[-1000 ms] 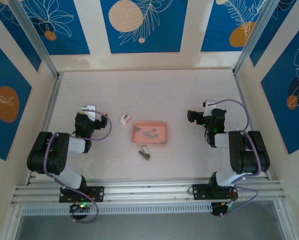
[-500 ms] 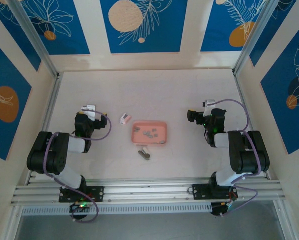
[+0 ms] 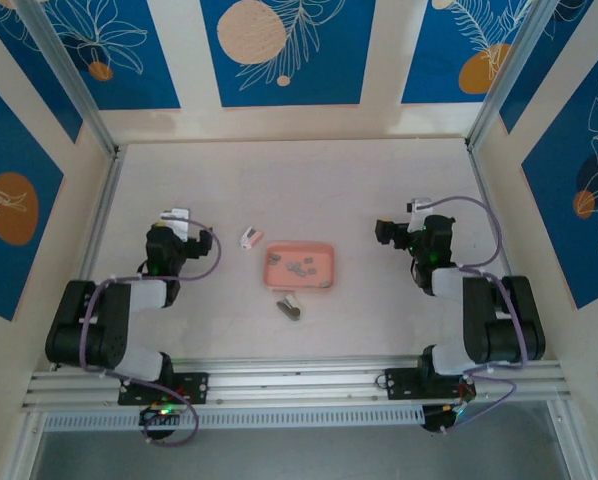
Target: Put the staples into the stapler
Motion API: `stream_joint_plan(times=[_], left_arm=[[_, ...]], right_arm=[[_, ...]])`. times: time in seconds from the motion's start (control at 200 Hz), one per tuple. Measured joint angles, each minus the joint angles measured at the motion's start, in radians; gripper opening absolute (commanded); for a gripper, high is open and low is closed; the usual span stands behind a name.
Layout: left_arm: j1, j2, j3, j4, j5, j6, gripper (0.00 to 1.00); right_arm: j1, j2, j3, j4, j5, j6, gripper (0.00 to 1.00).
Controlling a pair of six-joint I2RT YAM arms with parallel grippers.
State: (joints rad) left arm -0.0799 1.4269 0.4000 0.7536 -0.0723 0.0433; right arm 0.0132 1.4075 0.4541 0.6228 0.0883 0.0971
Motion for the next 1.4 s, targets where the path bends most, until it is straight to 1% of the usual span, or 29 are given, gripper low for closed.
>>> stream_joint_plan(times=[0.17,0.29,0.39,0.52,0.62,0.705,0.77,0.905,0.955,1.06,1.216,1.261,1.401], left_arm=[[-0.018,-0.18,0.075,-0.18,-0.001,-0.033,0.91],[-0.055,-0.253,0.171,-0.349,0.003,-0.064,0.88],[-0.113,-0.288,0.264,-0.521,0.014,-0.099,0.86],[-0.175,-0.316,0.352,-0.726,0.043,-0.141,0.84],[-0.203,-0.332,0.392,-0.871,0.075,-0.175,0.81],[-0.222,-0.342,0.401,-0.964,0.113,-0.221,0.79],[-0.239,-0.346,0.401,-1.029,0.147,-0.253,0.77],[-0.269,-0.347,0.395,-1.117,0.219,-0.31,0.74],[-0.272,-0.348,0.386,-1.135,0.244,-0.327,0.74],[-0.274,-0.352,0.362,-1.167,0.28,-0.351,0.74],[-0.274,-0.357,0.341,-1.19,0.306,-0.36,0.74],[-0.274,-0.361,0.338,-1.192,0.309,-0.36,0.75],[-0.274,-0.364,0.337,-1.194,0.317,-0.36,0.75]], right_arm=[[0.045,-0.169,0.122,-0.247,0.007,0.002,0.99],[0.121,-0.264,0.216,-0.415,0.016,-0.003,0.99],[0.233,-0.319,0.279,-0.556,0.032,-0.021,0.99],[0.433,-0.337,0.356,-0.736,0.081,-0.028,0.99],[0.594,-0.332,0.409,-0.875,0.136,-0.008,0.99],[0.729,-0.309,0.451,-0.98,0.198,0.049,0.99],[0.813,-0.285,0.477,-1.056,0.232,0.108,0.99],[0.949,-0.222,0.524,-1.191,0.273,0.255,0.99],[0.988,-0.195,0.538,-1.23,0.275,0.312,1.0],[1.071,-0.137,0.56,-1.289,0.275,0.433,0.91],[1.192,-0.057,0.578,-1.343,0.269,0.56,0.82],[1.214,-0.036,0.579,-1.35,0.26,0.59,0.79],[1.229,0.031,0.581,-1.362,0.235,0.643,0.77]])
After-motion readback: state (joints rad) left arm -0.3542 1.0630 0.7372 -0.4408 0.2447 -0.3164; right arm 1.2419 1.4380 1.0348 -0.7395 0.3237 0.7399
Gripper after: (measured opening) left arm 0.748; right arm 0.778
